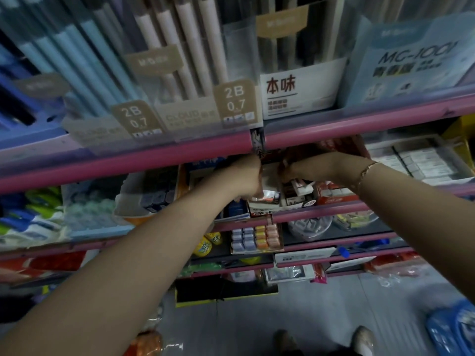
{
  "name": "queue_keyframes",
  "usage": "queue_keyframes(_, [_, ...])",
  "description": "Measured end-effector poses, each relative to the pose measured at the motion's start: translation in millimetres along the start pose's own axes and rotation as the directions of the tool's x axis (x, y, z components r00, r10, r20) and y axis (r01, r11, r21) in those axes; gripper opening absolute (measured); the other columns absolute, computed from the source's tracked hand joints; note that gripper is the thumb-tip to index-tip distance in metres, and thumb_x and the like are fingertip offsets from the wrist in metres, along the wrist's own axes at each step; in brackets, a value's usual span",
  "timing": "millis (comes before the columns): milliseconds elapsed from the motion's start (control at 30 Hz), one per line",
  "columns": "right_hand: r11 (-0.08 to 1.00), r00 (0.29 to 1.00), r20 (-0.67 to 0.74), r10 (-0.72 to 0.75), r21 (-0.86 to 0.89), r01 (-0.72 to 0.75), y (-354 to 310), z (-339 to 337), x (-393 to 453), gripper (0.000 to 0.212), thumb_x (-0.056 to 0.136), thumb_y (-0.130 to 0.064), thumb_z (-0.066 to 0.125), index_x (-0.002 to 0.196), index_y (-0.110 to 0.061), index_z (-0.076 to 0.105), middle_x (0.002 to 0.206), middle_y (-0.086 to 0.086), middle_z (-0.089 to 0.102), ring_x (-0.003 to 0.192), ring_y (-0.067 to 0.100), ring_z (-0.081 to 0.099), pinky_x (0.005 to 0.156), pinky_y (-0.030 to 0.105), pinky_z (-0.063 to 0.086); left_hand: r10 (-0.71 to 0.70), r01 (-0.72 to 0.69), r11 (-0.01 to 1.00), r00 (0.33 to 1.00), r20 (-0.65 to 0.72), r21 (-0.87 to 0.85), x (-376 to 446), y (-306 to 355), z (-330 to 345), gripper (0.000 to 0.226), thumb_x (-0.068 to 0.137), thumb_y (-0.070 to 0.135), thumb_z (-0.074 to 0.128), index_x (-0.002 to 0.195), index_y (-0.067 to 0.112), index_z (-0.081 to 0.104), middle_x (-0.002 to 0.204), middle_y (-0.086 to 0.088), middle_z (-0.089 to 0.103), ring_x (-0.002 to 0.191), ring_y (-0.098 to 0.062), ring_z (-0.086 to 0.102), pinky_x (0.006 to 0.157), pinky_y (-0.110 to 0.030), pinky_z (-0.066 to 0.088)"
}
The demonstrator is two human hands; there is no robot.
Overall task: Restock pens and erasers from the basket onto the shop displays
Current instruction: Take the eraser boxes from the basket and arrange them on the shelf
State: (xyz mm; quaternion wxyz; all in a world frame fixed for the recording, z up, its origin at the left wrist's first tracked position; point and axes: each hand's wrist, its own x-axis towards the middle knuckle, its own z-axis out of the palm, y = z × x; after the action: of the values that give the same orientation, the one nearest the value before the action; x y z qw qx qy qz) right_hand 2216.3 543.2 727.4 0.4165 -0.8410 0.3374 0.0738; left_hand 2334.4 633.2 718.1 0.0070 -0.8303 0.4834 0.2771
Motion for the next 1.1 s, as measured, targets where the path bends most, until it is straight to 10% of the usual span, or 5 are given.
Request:
queue_keyframes(300, [0.944, 0.993, -0.112, -0.025, 0.324, 0.061, 9.4, 3.8, 0.7, 0.035, 0.086, -0.015, 0.067, 0.12, -0.013, 0.06, 0.112, -0.003, 0.062, 0.101, 0.009, 0.055, 0.081, 0.009, 0.044, 0.021, -0.076, 0.959, 0.98, 0.199, 0.274, -3.8, 15.5, 1.5, 0.023, 0.092, 0.013, 0.057, 0.113, 0.005, 0.064, 0.106, -0.014, 0.067, 0.077, -0.021, 0.058, 0.061, -0.028, 0.05])
queue_keyframes(567, [0.712, 0.871, -0.456, 0.182, 0.672, 0.203, 0.3, 20.4, -6.5, 0.031, 0.08, -0.003, 0.072, 0.108, 0.005, 0.061, 0.091, 0.01, 0.068, 0.086, 0.018, 0.065, 0.07, 0.007, 0.048, 0.039, 0.028, 0.72, 0.996, 0.08, -0.694, -27.0, -2.8, -6.8, 0.022, 0.083, 0.042, 0.068, 0.09, 0.022, 0.063, 0.069, 0.004, 0.068, 0.061, -0.012, 0.063, 0.056, -0.024, 0.045])
queue_keyframes(667, [0.589, 0.884, -0.38, 0.272, 0.792, 0.159, -4.6, 30.7, -5.2, 0.016, 0.082, -0.008, 0.071, 0.094, -0.006, 0.061, 0.088, 0.009, 0.067, 0.089, 0.027, 0.067, 0.081, 0.037, 0.055, 0.077, -0.052, 0.687, 0.997, 0.002, -0.725, -30.5, 0.9, 11.1, 0.018, 0.081, 0.033, 0.072, 0.088, 0.016, 0.072, 0.076, 0.005, 0.072, 0.076, -0.016, 0.066, 0.069, -0.03, 0.051])
queue_keyframes(800, [0.484, 0.847, -0.364, 0.387, 0.862, 0.15, 0.4, 31.9, -3.0, 0.009, 0.087, -0.009, 0.065, 0.081, -0.01, 0.058, 0.065, 0.003, 0.059, 0.044, 0.01, 0.058, 0.034, 0.014, 0.041, 0.028, -0.063, 0.575, 0.998, -0.057, -0.816, -33.3, -6.5, 21.2, 0.009, 0.087, 0.017, 0.067, 0.087, 0.011, 0.073, 0.076, 0.002, 0.071, 0.061, -0.007, 0.063, 0.058, -0.017, 0.049])
queue_keyframes(1100, [0.462, 0.874, -0.323, 0.362, 0.877, 0.132, -5.3, 34.7, -7.2, 0.011, 0.087, -0.017, 0.066, 0.084, -0.012, 0.057, 0.063, 0.001, 0.058, 0.033, 0.0, 0.053, 0.028, 0.009, 0.031, -0.02, -0.124, 0.459, 0.988, -0.15, -0.88, -33.7, -1.6, 30.0, 0.007, 0.086, 0.031, 0.067, 0.088, 0.027, 0.072, 0.083, 0.015, 0.073, 0.074, -0.001, 0.067, 0.057, -0.017, 0.048])
